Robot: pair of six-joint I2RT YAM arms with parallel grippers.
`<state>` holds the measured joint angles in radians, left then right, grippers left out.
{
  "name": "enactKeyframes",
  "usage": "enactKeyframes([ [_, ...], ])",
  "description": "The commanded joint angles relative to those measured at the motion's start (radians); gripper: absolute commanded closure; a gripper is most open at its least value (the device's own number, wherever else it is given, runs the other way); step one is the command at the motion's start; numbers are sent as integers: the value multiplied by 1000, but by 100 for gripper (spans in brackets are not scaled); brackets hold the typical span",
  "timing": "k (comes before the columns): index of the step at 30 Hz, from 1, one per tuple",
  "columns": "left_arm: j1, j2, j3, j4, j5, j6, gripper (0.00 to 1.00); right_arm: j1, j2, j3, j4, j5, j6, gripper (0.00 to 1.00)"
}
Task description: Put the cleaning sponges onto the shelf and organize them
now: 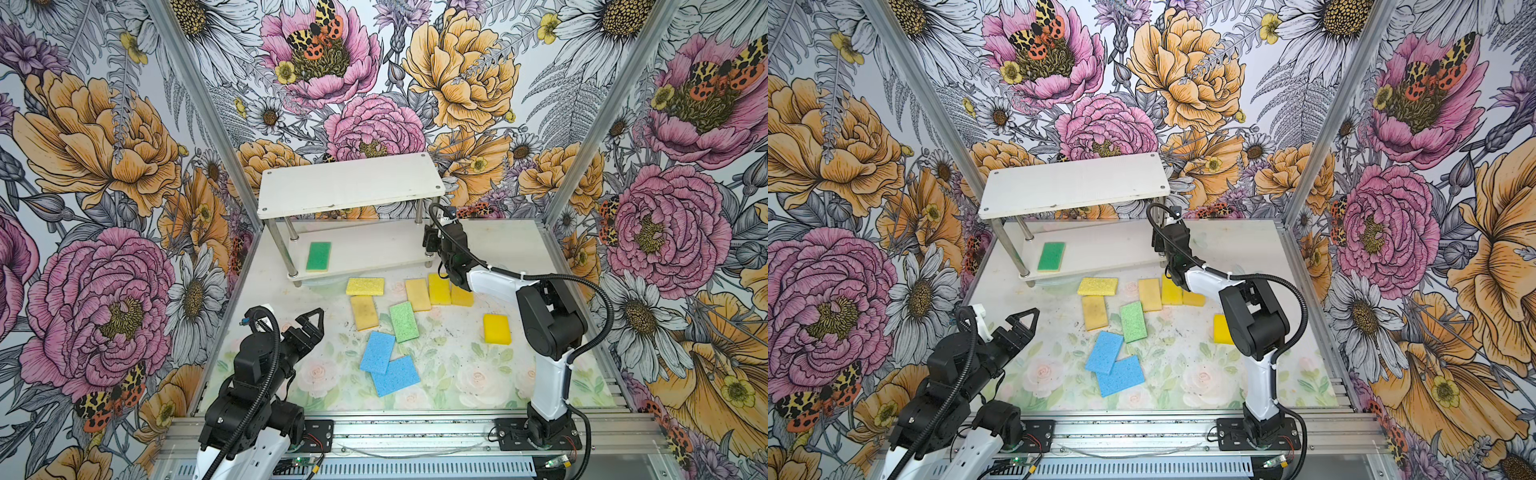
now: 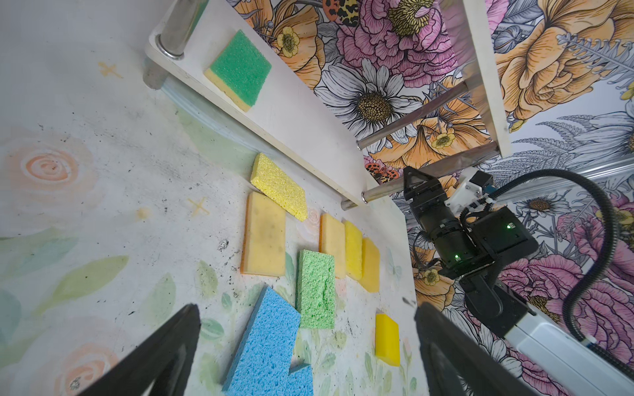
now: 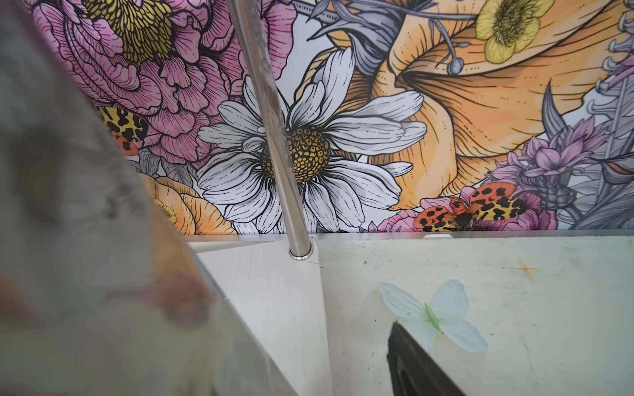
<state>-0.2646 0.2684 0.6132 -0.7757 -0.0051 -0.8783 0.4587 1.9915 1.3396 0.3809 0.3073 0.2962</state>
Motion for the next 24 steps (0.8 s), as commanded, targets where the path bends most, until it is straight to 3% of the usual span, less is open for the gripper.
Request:
enactKeyframes([
  [1,28,1,-21,18,52,21,1,12,44,55,9,49,6,29],
  [11,109,26,-6,23,130,52,1,63,137,124,60,334,-75,27],
  [16,162,51,4,18,178,77,1,63,112,104,48,390,-88,27],
  [24,161,40,5,13,136,82,1,50,-11,-35,46,411,-106,26],
])
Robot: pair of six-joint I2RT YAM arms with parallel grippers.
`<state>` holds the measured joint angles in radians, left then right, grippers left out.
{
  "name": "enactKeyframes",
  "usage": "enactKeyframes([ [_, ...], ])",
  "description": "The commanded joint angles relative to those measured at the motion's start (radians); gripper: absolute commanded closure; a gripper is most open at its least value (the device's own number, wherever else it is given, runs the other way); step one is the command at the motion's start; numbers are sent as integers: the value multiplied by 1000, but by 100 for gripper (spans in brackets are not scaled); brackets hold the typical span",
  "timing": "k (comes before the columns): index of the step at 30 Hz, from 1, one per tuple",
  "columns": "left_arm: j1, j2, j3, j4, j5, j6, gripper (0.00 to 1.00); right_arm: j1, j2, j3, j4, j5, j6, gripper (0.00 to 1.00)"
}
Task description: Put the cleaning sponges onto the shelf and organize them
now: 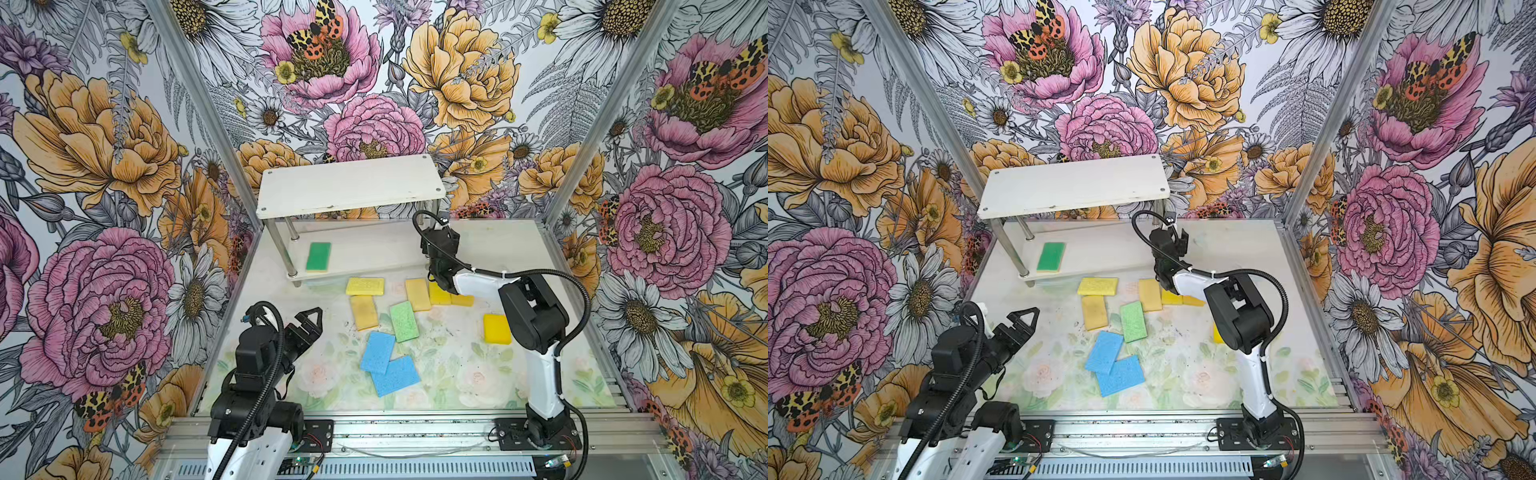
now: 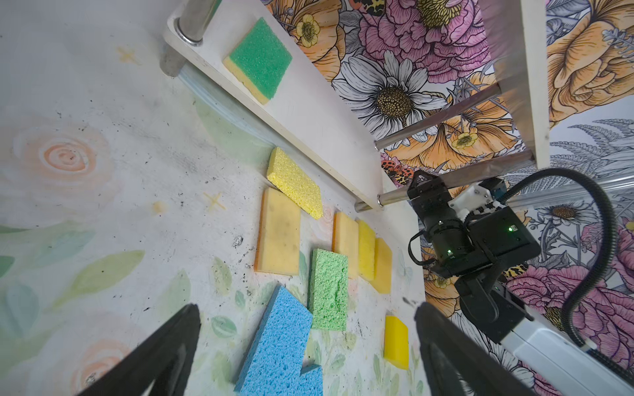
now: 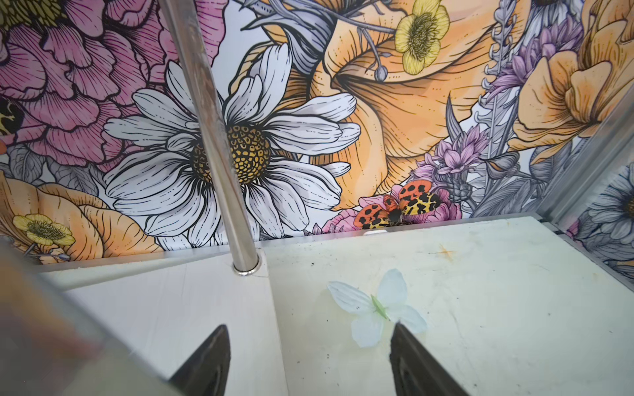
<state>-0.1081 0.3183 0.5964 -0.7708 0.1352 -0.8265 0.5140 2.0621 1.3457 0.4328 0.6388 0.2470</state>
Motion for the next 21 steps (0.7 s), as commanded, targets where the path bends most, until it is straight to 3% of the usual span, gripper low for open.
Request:
enactKeyframes([
  [1,6,-12,31,-8,-22,39,1,-7,-99,-56,-10,81,-58,26],
  [7,11,-18,52,-33,-81,60,1,-24,-209,-171,-17,75,-58,25],
  [15,9,3,49,-16,-74,56,1,-95,-367,-362,-14,50,-50,25],
  [21,8,20,27,20,-50,38,1,-184,-454,-445,-38,-35,-46,25],
])
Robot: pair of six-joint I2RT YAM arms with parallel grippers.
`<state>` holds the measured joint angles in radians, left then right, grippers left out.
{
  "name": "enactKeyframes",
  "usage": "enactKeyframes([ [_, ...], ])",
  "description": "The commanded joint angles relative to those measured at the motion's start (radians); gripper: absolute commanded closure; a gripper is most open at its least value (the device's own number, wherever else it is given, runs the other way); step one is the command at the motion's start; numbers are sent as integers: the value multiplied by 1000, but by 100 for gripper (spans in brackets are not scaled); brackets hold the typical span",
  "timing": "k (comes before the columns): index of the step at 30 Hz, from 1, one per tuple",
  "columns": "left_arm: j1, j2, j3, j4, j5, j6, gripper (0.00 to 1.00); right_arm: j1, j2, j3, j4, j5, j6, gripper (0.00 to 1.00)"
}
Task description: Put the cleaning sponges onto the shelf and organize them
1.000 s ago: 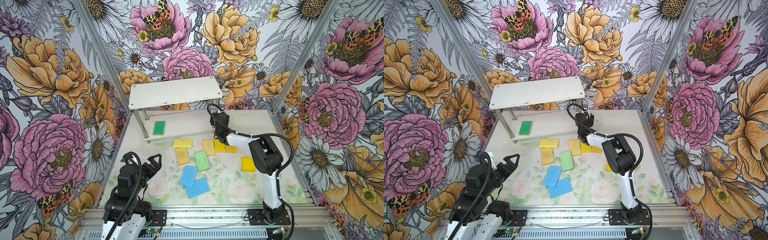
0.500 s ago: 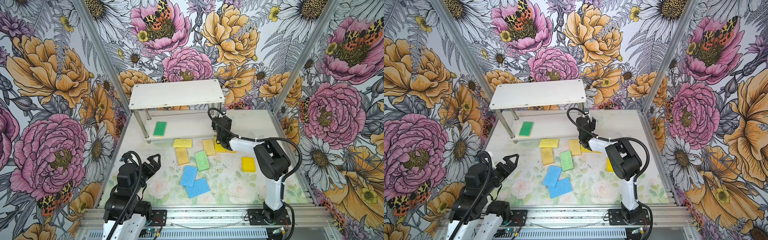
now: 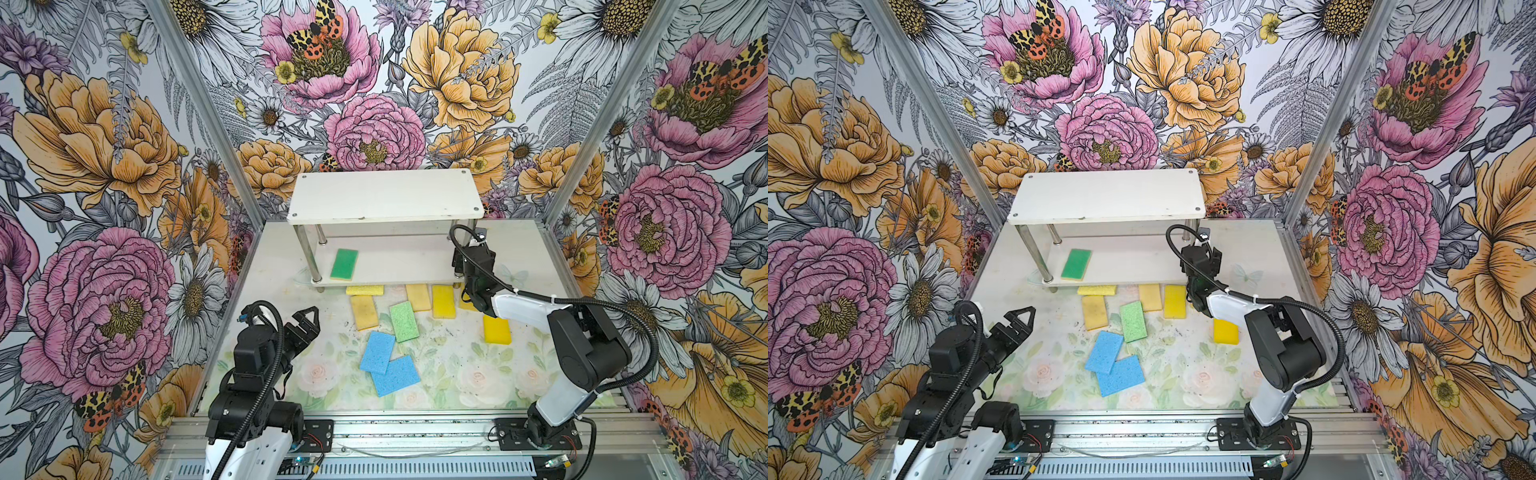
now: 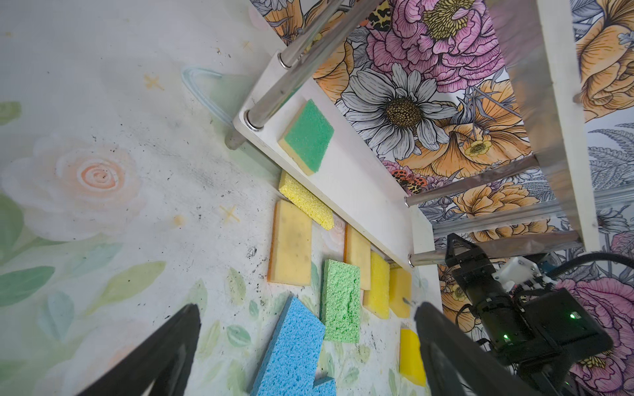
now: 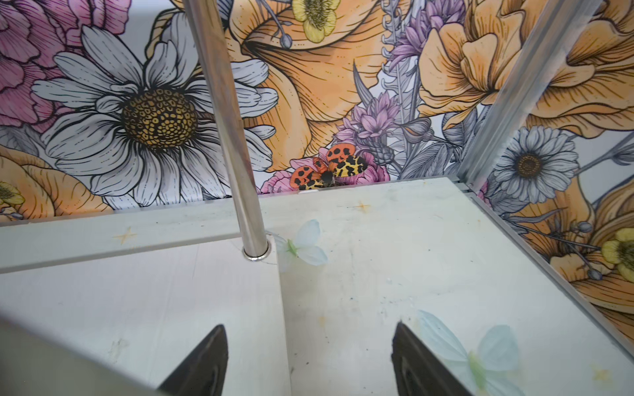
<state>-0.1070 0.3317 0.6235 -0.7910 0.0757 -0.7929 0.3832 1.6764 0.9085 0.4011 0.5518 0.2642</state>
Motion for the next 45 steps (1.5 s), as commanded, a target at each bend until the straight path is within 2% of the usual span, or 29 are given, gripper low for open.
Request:
enactKeyframes([
  [1,6,11,-7,50,16,-2,1,-67,-76,-15,-12,28,-60,25],
  [7,8,27,-41,92,56,-28,1,-106,-120,-32,-61,-191,-1,25],
  [14,12,75,-37,110,129,-28,1,-99,-226,-76,-148,-419,192,26],
  [18,12,86,-44,119,173,-42,1,-66,-289,-80,-249,-501,284,26],
  [23,16,89,-76,166,217,-65,1,35,-319,-91,-324,-603,407,27],
  [28,19,80,-140,255,259,-106,1,142,-208,-74,-255,-744,583,29],
  [31,34,72,-161,300,293,-125,1,174,-117,-25,-189,-789,662,30],
  [36,46,72,-138,264,327,-92,1,216,23,95,-129,-822,752,32],
  [45,-17,116,-21,90,171,69,1,237,247,281,-39,-774,855,41],
])
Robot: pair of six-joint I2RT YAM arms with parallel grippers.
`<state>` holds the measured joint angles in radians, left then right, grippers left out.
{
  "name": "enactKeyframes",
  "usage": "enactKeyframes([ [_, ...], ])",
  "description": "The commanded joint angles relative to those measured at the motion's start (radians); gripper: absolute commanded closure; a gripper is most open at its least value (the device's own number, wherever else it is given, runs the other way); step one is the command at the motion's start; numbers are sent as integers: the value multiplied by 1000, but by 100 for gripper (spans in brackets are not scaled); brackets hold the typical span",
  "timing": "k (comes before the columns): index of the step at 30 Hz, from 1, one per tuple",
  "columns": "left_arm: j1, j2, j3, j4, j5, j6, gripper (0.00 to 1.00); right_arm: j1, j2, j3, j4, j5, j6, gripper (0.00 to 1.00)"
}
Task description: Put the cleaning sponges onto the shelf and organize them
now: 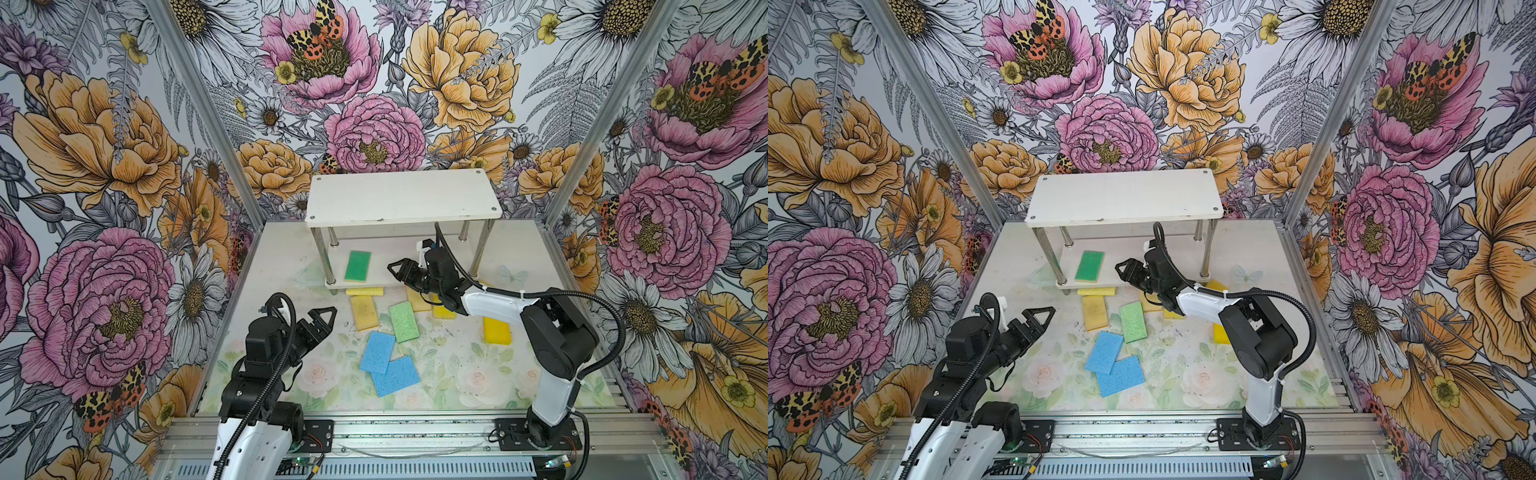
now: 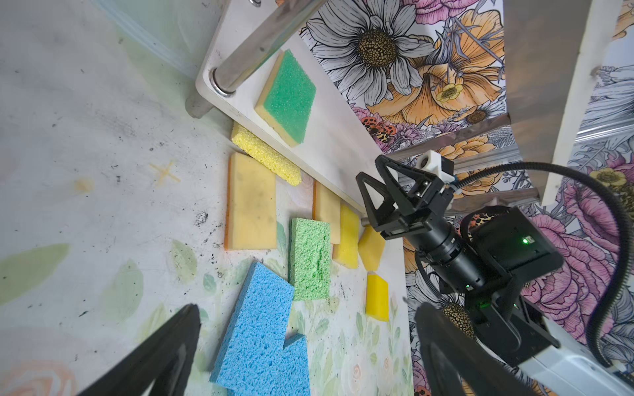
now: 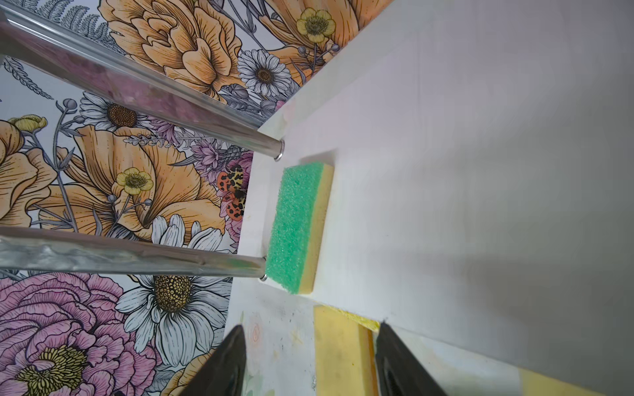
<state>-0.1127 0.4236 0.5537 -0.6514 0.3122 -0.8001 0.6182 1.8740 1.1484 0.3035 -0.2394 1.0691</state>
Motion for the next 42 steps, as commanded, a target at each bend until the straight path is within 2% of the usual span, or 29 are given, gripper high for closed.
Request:
enactKeyframes([
  [1,-10,41,64,-53,-70,93,1,3,69,59,60,18,53,44],
  [3,1,68,103,-77,-85,130,1,10,107,95,66,18,60,50],
  [10,63,122,170,-93,-37,194,1,30,242,253,20,39,54,56],
  [33,89,107,156,-99,37,225,1,97,497,622,-142,37,75,56],
  [38,88,106,154,-97,41,224,1,100,511,655,-162,38,77,55],
  [42,89,114,157,-97,42,225,1,110,478,592,-132,91,92,55],
])
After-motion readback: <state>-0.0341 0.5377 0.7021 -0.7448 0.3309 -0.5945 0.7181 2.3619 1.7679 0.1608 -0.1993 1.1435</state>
